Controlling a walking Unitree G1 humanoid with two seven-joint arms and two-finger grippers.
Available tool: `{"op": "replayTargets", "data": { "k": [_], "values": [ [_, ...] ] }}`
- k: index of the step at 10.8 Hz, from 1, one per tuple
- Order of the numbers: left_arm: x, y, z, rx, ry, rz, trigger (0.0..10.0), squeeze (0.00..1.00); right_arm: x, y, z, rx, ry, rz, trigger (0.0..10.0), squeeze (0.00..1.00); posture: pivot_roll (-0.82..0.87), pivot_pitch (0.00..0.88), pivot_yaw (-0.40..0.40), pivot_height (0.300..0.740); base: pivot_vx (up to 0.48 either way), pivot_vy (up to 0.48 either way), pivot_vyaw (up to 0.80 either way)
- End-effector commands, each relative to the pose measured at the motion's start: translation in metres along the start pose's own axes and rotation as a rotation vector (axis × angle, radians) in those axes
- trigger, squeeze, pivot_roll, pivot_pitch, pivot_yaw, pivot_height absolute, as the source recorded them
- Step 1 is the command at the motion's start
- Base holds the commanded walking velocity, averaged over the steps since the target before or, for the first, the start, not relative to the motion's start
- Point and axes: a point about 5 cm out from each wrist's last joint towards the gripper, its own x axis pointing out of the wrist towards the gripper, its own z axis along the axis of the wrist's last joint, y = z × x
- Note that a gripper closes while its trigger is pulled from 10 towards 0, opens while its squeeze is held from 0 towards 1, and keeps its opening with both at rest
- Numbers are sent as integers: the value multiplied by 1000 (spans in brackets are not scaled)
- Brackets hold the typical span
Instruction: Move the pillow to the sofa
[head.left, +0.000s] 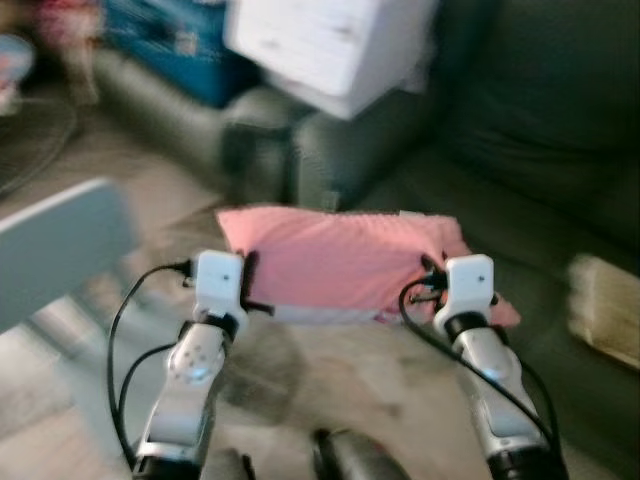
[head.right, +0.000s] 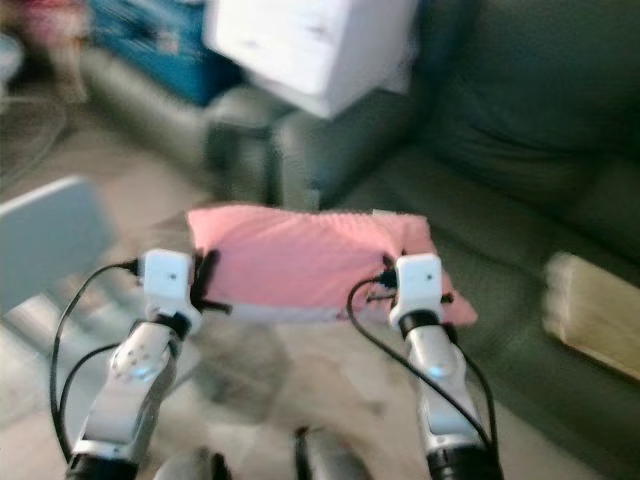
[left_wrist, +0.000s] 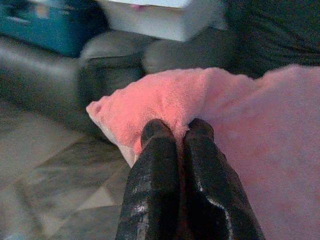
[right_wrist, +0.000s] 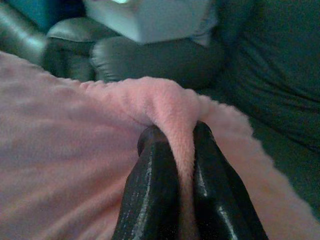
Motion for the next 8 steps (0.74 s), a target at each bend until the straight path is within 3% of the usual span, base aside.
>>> {"op": "replayTargets", "data": {
  "k": [1,3,6,8],
  "values": [
    [0,0,4,2,-16,-4,10000,0,0,-3,2,-2,-8,-11,10000,0,-66,119,-58,740,0,0,-800],
    [-1,-1,2,14,-14,-13,10000,0,-1,-3,1,-1,-9,-17,10000,0,-68,119,-53,740,0,0,-800],
    [-22,19,-20,41,57,98,10000,0,-8,-7,-3,0,-1,-35,10000,0,-65,130,-50,740,0,0,-800],
    [-25,28,-21,38,43,152,10000,0,-11,-6,-5,0,5,-32,10000,0,-57,130,-55,740,0,0,-800]
  ]
}}
